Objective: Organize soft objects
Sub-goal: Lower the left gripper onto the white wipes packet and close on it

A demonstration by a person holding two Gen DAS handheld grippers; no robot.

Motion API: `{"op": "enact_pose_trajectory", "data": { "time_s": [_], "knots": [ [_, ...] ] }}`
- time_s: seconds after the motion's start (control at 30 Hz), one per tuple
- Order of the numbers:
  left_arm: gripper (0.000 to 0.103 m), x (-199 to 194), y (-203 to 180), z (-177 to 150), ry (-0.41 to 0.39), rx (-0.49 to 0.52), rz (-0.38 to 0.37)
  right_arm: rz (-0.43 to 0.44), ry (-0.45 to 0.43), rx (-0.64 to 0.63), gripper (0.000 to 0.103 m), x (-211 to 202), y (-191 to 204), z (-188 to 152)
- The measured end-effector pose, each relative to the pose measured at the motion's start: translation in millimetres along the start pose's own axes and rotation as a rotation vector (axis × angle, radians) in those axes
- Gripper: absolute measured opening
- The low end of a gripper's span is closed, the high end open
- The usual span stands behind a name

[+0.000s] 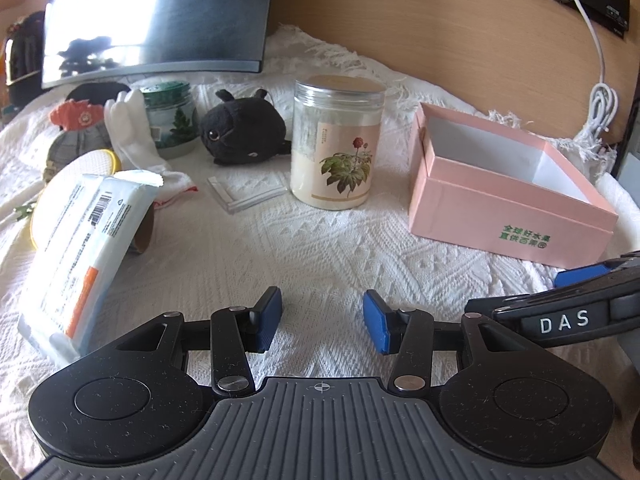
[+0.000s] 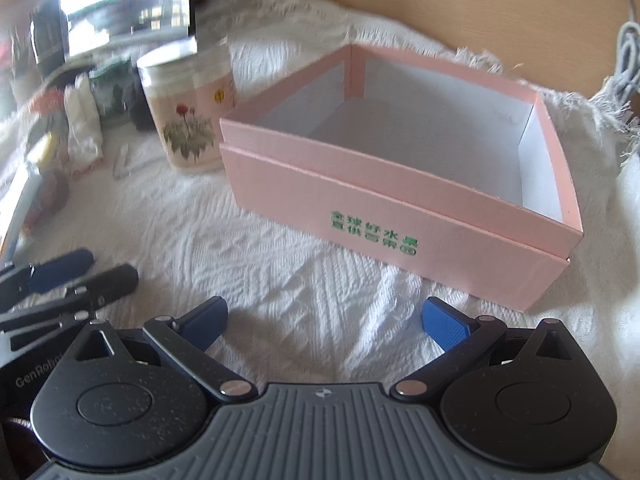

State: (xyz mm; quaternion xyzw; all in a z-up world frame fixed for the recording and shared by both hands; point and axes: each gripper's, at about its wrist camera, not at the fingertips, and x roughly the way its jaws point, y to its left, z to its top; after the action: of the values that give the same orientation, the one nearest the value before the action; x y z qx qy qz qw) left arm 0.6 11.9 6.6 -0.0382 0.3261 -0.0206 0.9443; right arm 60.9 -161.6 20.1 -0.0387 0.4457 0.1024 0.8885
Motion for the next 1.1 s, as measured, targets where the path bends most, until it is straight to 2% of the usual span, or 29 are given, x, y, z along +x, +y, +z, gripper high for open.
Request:
{"op": "enact_pose_trajectory", "data": {
  "time_s": [0.1,0.17,0.23,0.3,0.37,0.4,0.47,0.53,0.63,0.73,0.77,0.8,0.83,0.9,1.0,1.1],
  "knots": [
    [0.049,-15.5,10.4,6.3,-0.01,0.012,-0.06,-0.003,0.031,0.001,0.103,0.7,0.3,2.8],
    [0.05,-33.0,21.6,14.0,-0.051,0.044,-0.072,-0.01,0.029,0.008,0.103,0.0,1.3,1.5],
    [0.051,-50.8,40.3,23.2,-0.105,0.062,-0.028,-0.008,0.026,0.004,0.103,-0.7,3.8,0.2],
    [0.051,-61.2,62.5,30.7,-0.139,0.085,0.052,-0.008,0.033,-0.012,0.103,-0.4,5.6,2.4],
    [0.049,-60.9,87.8,35.9,-0.113,0.093,0.123,-0.013,0.035,-0.024,0.099,-2.4,9.5,6.7],
    [0.049,-57.3,101.6,37.4,-0.081,0.076,0.131,-0.012,0.021,-0.029,0.096,-5.6,12.6,7.9],
    [0.049,-48.5,132.0,41.8,-0.017,-0.011,0.1,0.002,-0.033,-0.039,0.096,-15.7,20.6,9.8],
    [0.048,-43.4,157.9,46.8,0.012,-0.104,0.035,0.014,-0.101,-0.05,0.096,-29.6,29.4,8.8],
    [0.048,-31.8,180.9,54.0,0.049,-0.112,-0.053,0.045,-0.164,-0.053,0.096,-45.4,39.4,5.8],
    [0.048,-16.2,192.8,56.2,0.1,-0.146,-0.11,0.082,-0.164,-0.087,0.096,-50.6,49.3,4.9],
    [0.052,-17.1,190.5,55.0,0.114,-0.162,-0.138,0.082,-0.168,-0.097,0.096,-51.9,51.4,4.4],
    [0.057,-16.9,183.6,54.4,0.122,-0.147,-0.151,0.08,-0.172,-0.105,0.096,-53.2,53.2,3.6],
    [0.058,-18.2,175.2,52.3,0.121,-0.108,-0.164,0.081,-0.171,-0.111,0.096,-53.0,53.7,3.5],
    [0.058,-19.4,155.5,48.4,0.105,-0.012,-0.177,0.082,-0.165,-0.123,0.096,-53.7,56.0,1.9],
    [0.058,-14.6,128.4,39.3,0.16,0.09,-0.188,0.067,-0.154,-0.136,0.096,-51.4,57.2,-1.1],
    [0.059,-16.2,101.6,30.6,0.167,0.248,-0.195,0.06,-0.137,-0.133,0.096,-47.0,56.1,-2.9]
  ]
}}
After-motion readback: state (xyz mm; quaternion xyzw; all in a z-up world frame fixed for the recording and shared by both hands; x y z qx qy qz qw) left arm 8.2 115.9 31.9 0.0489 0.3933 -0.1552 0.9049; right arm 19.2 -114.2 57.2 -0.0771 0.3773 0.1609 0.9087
